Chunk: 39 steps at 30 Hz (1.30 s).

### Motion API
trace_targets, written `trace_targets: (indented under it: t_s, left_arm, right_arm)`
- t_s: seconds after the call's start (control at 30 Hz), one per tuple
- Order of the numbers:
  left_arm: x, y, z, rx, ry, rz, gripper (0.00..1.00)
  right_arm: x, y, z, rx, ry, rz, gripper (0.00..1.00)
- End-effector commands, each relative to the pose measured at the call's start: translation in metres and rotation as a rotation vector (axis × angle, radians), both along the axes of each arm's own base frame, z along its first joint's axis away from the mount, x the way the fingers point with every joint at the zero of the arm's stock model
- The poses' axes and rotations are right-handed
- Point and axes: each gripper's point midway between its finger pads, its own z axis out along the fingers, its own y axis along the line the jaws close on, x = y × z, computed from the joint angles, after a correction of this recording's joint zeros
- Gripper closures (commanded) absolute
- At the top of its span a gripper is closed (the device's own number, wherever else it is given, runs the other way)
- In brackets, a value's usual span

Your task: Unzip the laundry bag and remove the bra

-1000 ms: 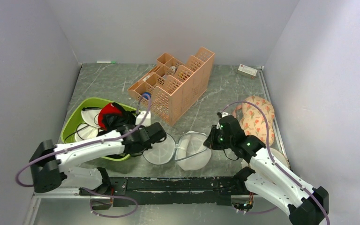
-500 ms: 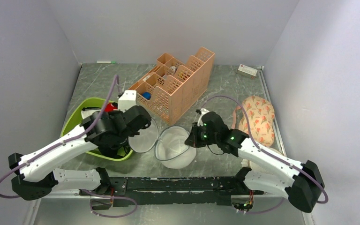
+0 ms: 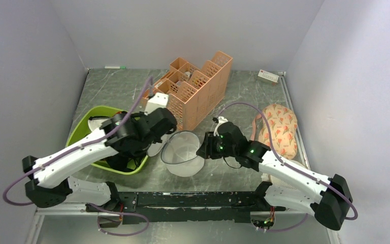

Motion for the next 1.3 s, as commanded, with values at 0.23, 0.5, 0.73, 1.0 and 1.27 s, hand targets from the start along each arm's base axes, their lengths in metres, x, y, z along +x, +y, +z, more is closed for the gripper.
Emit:
trace_targets:
  t_s: [0.23, 0.5, 0.73, 1.0, 1.27]
  left_arm:
    - [-0.026, -0.082, -0.016, 0.098, 0.001, -0.150, 0.93]
    - [-0.053, -0.152, -0.061, -0.031, 0.148, -0.361, 0.93]
    - [-0.048, -0.172, -0.110, -0.072, 0.259, -0.388, 0.93]
    - [-0.045, -0.181, -0.147, -0.091, 0.325, -0.421, 0.93]
    - [-0.047, -0.181, -0.171, -0.093, 0.358, -0.424, 0.87]
  right_arm:
    - [0.011, -0.051, 0.040, -0.076, -0.127, -0.191, 0.47]
    - [0.013, -0.132, 0.093, -0.094, -0.276, -0.498, 0.42]
    - [0.003, -0.148, 0.107, -0.019, -0.324, -0.531, 0.41]
    - [0.001, -0.138, 0.089, -0.047, -0.274, -0.491, 0.40]
    - [0.003, -0.125, 0.081, -0.048, -0.253, -0.450, 0.40]
